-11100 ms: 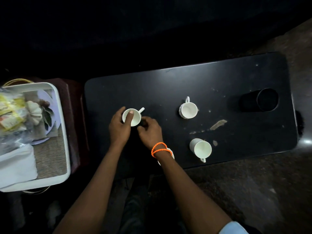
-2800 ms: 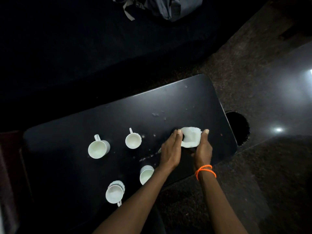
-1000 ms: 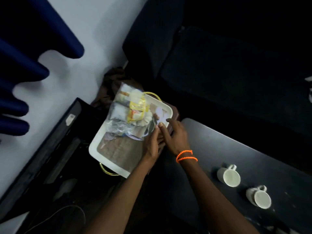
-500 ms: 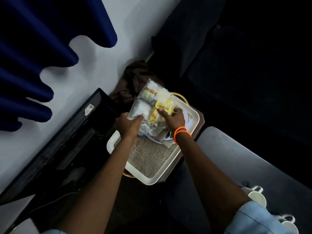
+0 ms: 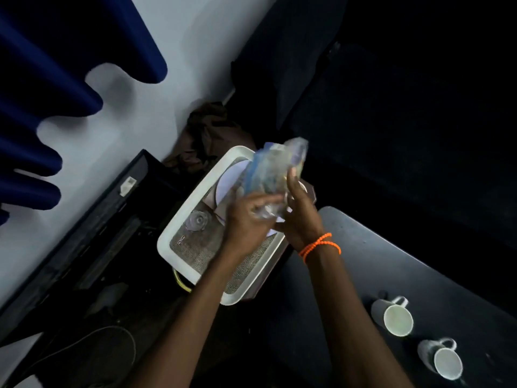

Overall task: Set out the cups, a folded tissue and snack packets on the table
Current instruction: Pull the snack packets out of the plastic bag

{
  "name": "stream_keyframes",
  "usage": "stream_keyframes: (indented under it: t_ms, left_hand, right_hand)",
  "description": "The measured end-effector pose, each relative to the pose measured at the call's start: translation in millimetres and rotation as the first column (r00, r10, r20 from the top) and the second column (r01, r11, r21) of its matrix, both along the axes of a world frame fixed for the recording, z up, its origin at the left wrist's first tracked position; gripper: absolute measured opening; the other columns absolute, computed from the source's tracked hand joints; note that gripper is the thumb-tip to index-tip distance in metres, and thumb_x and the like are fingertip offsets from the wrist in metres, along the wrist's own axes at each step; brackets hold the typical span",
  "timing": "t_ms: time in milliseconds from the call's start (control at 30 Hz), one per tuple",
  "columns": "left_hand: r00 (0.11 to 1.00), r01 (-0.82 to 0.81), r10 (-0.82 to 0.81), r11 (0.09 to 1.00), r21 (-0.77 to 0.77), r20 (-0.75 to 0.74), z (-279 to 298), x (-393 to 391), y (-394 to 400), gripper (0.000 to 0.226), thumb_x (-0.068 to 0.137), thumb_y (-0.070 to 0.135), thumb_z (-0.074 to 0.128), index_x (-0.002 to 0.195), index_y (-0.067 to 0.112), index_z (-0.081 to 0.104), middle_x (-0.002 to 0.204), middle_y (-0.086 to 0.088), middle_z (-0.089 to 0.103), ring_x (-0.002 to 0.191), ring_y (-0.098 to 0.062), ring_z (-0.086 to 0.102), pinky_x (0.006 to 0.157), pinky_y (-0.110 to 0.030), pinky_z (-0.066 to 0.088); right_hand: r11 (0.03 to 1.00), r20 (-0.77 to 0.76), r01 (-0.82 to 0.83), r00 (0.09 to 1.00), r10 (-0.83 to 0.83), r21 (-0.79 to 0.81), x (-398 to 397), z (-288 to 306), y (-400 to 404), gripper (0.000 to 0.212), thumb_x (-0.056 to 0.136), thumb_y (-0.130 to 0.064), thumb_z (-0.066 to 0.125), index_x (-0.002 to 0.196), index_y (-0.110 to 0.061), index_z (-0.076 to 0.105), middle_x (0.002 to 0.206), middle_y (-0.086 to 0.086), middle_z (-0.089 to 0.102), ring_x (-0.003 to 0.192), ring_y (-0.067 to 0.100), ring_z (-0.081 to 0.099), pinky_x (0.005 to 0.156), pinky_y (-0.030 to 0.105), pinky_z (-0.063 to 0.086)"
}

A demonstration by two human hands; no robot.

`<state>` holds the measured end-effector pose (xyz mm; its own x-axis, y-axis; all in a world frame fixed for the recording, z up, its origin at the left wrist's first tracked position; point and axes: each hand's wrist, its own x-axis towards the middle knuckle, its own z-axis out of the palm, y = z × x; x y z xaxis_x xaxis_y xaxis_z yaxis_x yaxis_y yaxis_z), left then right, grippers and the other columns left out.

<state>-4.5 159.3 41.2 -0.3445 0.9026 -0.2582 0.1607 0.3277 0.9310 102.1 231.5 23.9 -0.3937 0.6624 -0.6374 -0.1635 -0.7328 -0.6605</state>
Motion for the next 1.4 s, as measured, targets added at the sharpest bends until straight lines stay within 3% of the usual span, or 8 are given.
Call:
stream_keyframes:
  t_ms: [167,233,333,700,933,1067,1233,1400]
  left_hand:
    - [0.843,0.536,-0.535,0.830,-0.152,0.051,24,31,-13,0.048,0.079,0.021,0.087,0.125,0.028,0.075,0.116,0.006,0.078,0.105,-0.008,0.074,0.092,-0.025,0.060]
    - [0.916,0.377,-0.354,0.921,-0.103,0.188,28,31,-14,0.033,0.084,0.026,0.082,0.116,0.031,0.079,0.104,0.011,0.081,0.096,-0.003,0.076,0.083,-0.022,0.061]
    - [0.997,-0.009,-0.005,0.983,-0.184,-0.074,10,41,-10,0.028,0.087,0.036,0.072,0.115,0.032,0.077,0.098,0.015,0.077,0.089,0.004,0.070,0.083,-0.025,0.058]
    - [0.956,0.264,-0.096,0.699,-0.664,0.279,-70,128,-56,0.069,0.053,0.061,0.074,0.109,0.023,0.068,0.099,-0.001,0.075,0.084,-0.012,0.071,0.080,-0.036,0.061]
    - [0.966,0.246,-0.154,0.791,-0.561,0.206,-69,149,-66,0.045,0.060,0.050,0.087,0.093,0.018,0.083,0.085,0.004,0.083,0.089,-0.013,0.078,0.080,-0.033,0.063]
    - [0.991,0.136,-0.123,0.823,-0.551,0.062,-35,149,-50,0.035,0.065,0.044,0.078,0.076,0.010,0.075,0.067,-0.005,0.077,0.058,-0.014,0.071,0.063,-0.040,0.061]
    - [0.946,-0.111,-0.017,0.922,-0.372,-0.324,8,121,-50,0.036,0.074,0.032,0.068,0.064,0.003,0.048,0.056,-0.018,0.059,0.061,-0.042,0.060,0.054,-0.046,0.048]
    - [0.904,-0.150,-0.001,0.936,-0.319,-0.428,23,129,-62,0.052,0.086,0.038,0.073,0.055,0.015,0.038,0.048,-0.003,0.042,0.055,-0.032,0.044,0.056,-0.037,0.035]
  right_hand:
    - [0.963,-0.058,0.211,0.973,-0.223,-0.167,67,-5,-33,0.028,0.083,-0.023,0.072,0.105,-0.007,0.068,0.095,0.023,0.067,0.083,0.037,0.068,0.078,0.046,0.059]
    - [0.954,0.008,0.262,0.965,-0.263,-0.148,97,-14,-52,0.040,0.082,-0.021,0.070,0.115,0.001,0.065,0.114,0.033,0.062,0.102,0.043,0.061,0.097,0.061,0.049]
    - [0.965,0.111,0.260,0.961,-0.255,-0.039,133,-23,-84,0.049,0.076,-0.025,0.076,0.120,-0.005,0.068,0.122,0.026,0.068,0.108,0.040,0.068,0.096,0.061,0.054]
    - [0.991,0.285,-0.027,0.959,-0.011,0.130,171,-51,-135,0.043,0.092,-0.032,0.070,0.133,-0.020,0.062,0.129,-0.001,0.071,0.122,0.015,0.066,0.099,0.027,0.054]
    - [0.988,0.340,0.028,0.937,-0.079,0.153,186,-46,-143,0.072,0.074,-0.029,0.090,0.135,-0.016,0.053,0.127,-0.001,0.071,0.116,0.012,0.069,0.093,0.027,0.057]
    - [0.961,0.476,0.198,0.837,-0.269,0.195,180,-36,-141,0.014,0.093,-0.019,0.071,0.103,-0.009,0.074,0.099,0.010,0.078,0.093,0.018,0.069,0.088,0.042,0.056]
    - [0.967,0.830,0.003,0.512,-0.221,0.255,200,-2,-136,0.013,0.090,-0.018,0.069,0.078,-0.019,0.065,0.071,0.003,0.066,0.077,0.030,0.067,0.059,0.016,0.041]
    - [0.760,0.788,-0.286,0.424,-0.446,0.584,186,55,-140,0.028,0.081,-0.014,0.078,0.107,-0.011,0.067,0.102,0.003,0.063,0.090,0.015,0.060,0.080,0.025,0.049]
